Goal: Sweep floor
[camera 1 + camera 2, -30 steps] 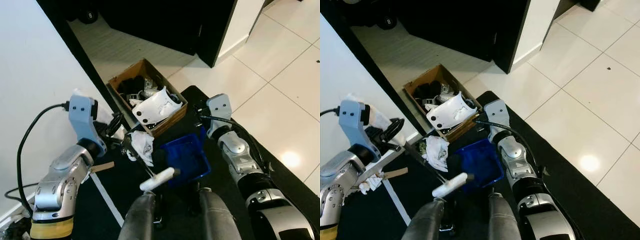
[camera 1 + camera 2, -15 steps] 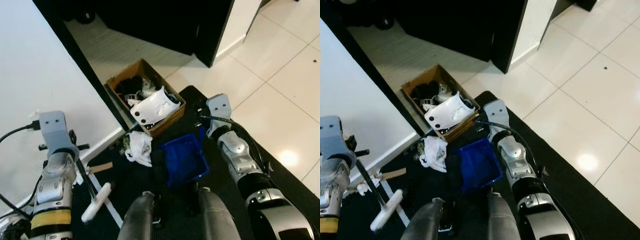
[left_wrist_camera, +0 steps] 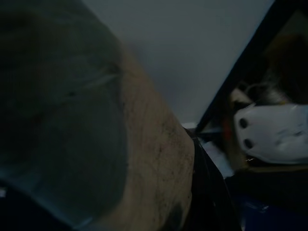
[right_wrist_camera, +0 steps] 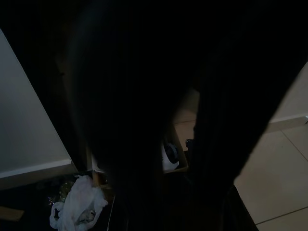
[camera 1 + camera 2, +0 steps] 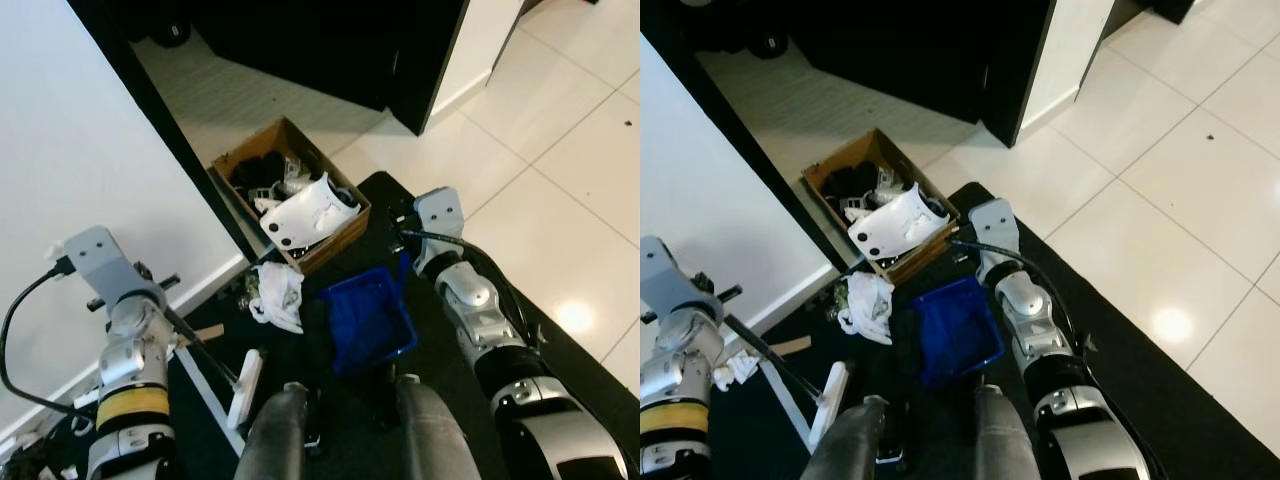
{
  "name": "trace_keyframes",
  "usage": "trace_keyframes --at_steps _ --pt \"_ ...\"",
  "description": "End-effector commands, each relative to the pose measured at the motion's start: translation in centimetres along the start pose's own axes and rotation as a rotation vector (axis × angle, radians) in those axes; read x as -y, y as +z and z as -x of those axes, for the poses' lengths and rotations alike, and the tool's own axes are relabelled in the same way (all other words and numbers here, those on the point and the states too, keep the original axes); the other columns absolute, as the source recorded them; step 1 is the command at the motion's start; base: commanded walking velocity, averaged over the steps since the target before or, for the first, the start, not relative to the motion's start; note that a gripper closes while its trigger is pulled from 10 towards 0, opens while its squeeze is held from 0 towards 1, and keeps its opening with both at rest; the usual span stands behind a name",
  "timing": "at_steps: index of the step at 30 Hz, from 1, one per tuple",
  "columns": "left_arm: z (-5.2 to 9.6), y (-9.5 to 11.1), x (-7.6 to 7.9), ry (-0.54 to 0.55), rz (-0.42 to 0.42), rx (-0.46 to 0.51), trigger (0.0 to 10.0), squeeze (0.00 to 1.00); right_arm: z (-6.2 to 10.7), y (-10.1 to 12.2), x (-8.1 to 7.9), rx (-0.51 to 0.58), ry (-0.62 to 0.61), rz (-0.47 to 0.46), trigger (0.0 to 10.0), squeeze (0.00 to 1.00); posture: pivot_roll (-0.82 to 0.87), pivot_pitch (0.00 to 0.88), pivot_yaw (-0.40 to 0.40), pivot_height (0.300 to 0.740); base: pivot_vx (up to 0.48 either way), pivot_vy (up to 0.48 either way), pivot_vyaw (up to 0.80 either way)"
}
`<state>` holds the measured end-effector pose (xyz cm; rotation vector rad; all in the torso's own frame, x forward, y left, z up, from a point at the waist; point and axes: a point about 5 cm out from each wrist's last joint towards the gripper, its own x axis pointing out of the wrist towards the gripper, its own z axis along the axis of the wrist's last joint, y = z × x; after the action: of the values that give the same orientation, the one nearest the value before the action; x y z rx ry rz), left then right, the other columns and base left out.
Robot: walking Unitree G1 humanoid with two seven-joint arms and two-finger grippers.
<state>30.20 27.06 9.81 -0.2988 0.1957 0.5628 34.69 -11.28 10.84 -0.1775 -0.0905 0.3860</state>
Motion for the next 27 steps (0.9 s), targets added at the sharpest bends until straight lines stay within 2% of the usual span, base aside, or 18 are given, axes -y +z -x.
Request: trace_keyframes --at_steps 1,11,16,17,18,19,20,21,23,27 --pt "-0.1 -0.3 -0.1 0.023 0.029 -0.001 10.0 0.00 0.8 -1.8 -0.7 -0.076 0.017 -0.033 10.0 0.00 0.01 0.298 0.023 0.740 0.000 0.000 0.00" --pt "-1.1 -2.1 1.3 0.095 0.068 -0.047 10.0 0.00 0.6 -1.5 -1.2 -0.067 0.029 -0.034 10.0 0.00 -0.02 0.298 0.018 0.740 0.000 0.000 0.00" --pt "-0.9 -3.1 2.4 0.098 0.146 -0.111 10.0 0.00 0.7 -1.6 -0.9 -0.068 0.028 -0.030 10.0 0.00 -0.02 0.297 0.019 0.740 0.000 0.000 0.00" --pt "0.0 -4.2 5.0 0.027 0.195 -0.172 10.0 0.00 0.9 -1.7 -0.8 -0.070 0.025 -0.027 10.0 0.00 -0.02 0.295 0.021 0.740 0.000 0.000 0.00" --pt "0.4 -4.6 6.1 -0.004 0.209 -0.194 10.0 0.00 0.9 -1.7 -0.7 -0.071 0.024 -0.027 10.0 0.00 -0.02 0.295 0.021 0.740 0.000 0.000 0.00" --pt "0.4 -4.6 6.1 -0.004 0.209 -0.194 10.0 0.00 0.9 -1.7 -0.7 -0.071 0.024 -0.027 10.0 0.00 -0.02 0.295 0.021 0.740 0.000 0.000 0.00" --pt "1.2 -5.1 7.7 -0.047 0.241 -0.227 10.0 0.00 0.9 -1.7 -0.7 -0.070 0.024 -0.026 10.0 0.00 -0.02 0.296 0.023 0.740 0.000 0.000 0.00" --pt "1.5 -5.3 8.4 -0.064 0.253 -0.238 10.0 0.00 0.9 -1.7 -0.8 -0.070 0.023 -0.026 10.0 0.00 -0.02 0.296 0.023 0.740 0.000 0.000 0.00" --pt "1.7 -5.3 8.9 -0.075 0.261 -0.245 10.0 0.00 0.9 -1.7 -0.8 -0.070 0.023 -0.027 10.0 0.00 -0.02 0.296 0.023 0.740 0.000 0.000 0.00" --pt "2.7 -5.2 11.2 -0.136 0.304 -0.271 10.0 0.00 0.8 -1.7 -0.9 -0.069 0.025 -0.029 10.0 0.00 -0.02 0.298 0.023 0.740 0.000 0.000 0.00"
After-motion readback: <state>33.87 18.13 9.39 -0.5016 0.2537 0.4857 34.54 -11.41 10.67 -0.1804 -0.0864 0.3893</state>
